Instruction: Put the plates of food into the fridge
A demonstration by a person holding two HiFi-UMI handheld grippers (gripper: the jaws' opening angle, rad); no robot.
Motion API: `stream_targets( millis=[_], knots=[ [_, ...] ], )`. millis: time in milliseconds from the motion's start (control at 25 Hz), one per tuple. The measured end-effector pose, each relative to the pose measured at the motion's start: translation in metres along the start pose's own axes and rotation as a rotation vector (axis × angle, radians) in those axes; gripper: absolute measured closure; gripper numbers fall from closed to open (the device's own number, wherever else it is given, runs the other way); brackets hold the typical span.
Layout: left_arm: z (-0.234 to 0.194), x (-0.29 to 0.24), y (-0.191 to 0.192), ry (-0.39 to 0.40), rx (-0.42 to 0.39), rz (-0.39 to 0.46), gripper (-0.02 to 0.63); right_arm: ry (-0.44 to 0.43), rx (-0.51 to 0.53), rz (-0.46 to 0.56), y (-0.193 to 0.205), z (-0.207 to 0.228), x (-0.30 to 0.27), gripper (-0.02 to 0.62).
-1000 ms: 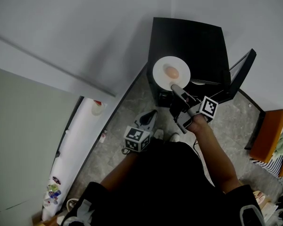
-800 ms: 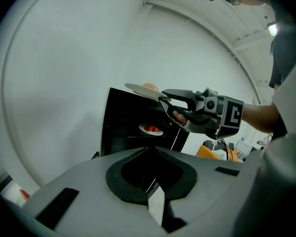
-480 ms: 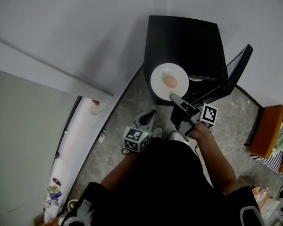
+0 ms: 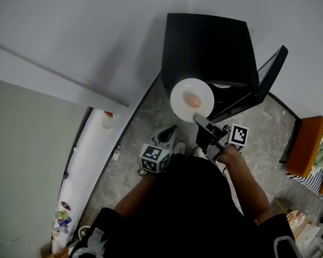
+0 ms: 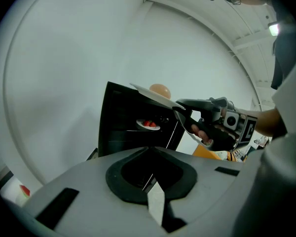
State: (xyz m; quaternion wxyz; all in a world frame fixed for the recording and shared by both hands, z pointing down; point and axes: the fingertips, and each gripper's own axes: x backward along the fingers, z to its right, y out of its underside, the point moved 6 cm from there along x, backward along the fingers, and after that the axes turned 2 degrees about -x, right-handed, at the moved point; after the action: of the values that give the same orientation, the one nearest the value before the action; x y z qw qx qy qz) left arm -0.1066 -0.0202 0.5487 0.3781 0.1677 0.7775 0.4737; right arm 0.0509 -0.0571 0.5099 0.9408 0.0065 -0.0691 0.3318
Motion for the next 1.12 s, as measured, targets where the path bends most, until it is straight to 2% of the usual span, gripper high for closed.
stream_targets(
  millis=[600, 1120],
  knots=[
    [0.002, 0.009, 0.002, -0.029, -0.003, -0.010, 0.583, 0.108, -0.037, 0.013, 0.000, 0.059, 0.034, 0.549],
    [-0.002, 0.011, 0.001, -0.031, 0.001, -0.016, 0.583, 0.172, -0.034, 0.027, -0.016, 0.097, 0.027, 0.549]
  ],
)
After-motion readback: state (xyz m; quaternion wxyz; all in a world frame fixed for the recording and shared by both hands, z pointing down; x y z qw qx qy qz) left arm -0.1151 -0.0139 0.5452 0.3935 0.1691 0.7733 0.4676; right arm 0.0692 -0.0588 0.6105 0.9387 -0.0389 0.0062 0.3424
